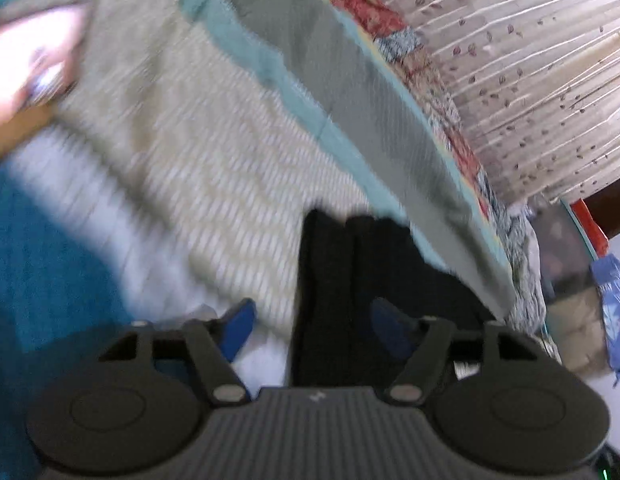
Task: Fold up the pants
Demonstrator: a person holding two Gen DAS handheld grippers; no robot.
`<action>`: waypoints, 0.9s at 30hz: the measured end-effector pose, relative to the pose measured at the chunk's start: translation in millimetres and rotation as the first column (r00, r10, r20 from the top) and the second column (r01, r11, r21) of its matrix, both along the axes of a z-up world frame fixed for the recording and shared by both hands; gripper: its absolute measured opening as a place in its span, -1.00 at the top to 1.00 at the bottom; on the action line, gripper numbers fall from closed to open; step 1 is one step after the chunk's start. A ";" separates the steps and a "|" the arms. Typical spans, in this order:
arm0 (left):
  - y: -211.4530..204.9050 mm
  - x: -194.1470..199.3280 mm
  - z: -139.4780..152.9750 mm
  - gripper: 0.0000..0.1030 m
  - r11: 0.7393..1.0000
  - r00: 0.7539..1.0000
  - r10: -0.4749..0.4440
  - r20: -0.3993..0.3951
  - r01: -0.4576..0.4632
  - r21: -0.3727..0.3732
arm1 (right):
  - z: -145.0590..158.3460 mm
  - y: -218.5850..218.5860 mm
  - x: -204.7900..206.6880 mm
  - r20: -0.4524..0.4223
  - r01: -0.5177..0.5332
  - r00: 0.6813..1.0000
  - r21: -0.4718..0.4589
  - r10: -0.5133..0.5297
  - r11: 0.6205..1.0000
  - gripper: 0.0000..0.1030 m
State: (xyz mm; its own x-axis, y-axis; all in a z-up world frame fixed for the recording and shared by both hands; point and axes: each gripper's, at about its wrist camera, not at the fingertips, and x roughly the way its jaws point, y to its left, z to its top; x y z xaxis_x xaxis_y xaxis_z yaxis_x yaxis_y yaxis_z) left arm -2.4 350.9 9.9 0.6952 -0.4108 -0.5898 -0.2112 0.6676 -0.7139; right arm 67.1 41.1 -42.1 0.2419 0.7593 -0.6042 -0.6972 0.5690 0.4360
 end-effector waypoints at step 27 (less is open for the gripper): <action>-72.9 -76.6 35.8 -0.49 0.999 1.000 0.023 0.012 -0.023 0.039 | 42.3 -229.6 -44.3 0.012 0.249 0.967 0.128 -0.253 0.960 0.37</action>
State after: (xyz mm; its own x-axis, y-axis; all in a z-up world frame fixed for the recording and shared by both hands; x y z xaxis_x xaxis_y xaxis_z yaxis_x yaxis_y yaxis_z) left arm -79.0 278.0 45.8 0.7110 -0.3715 -0.5970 -0.2185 0.6902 -0.6898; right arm 22.8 -188.5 0.3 0.4498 0.7410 -0.4986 -0.5520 0.6695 0.4970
